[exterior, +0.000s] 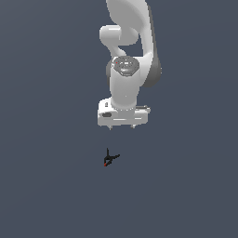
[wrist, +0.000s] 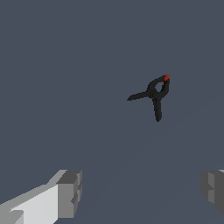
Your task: Pick up the object and move it to a goal position.
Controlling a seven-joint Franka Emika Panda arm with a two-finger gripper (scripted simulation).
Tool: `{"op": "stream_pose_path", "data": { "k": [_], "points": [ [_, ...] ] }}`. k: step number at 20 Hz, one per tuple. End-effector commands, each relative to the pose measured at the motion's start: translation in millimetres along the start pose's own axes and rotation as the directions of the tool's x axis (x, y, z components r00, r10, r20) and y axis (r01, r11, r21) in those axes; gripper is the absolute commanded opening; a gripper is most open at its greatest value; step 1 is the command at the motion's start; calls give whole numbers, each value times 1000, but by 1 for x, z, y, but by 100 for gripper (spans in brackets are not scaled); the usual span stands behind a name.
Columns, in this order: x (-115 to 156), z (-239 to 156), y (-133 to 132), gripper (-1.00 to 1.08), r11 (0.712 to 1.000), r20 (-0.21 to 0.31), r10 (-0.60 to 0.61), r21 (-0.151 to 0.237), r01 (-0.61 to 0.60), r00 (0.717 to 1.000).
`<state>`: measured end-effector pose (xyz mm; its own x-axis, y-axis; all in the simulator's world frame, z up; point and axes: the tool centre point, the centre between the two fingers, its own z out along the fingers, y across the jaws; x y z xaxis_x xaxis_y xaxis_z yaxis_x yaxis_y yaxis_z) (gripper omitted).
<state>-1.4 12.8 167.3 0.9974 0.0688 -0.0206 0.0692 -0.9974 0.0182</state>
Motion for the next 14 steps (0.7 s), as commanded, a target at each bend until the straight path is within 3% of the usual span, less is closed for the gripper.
{"op": "stream_pose_path", "data": {
  "k": [1, 8, 14],
  "points": [
    [4, 3, 2, 100, 1000, 0, 23, 2, -23, 1000],
    [25, 23, 16, 100, 988, -2, 155, 10, -155, 988],
    [51, 53, 35, 100, 944, -4, 331, 19, -331, 944]
  ]
}}
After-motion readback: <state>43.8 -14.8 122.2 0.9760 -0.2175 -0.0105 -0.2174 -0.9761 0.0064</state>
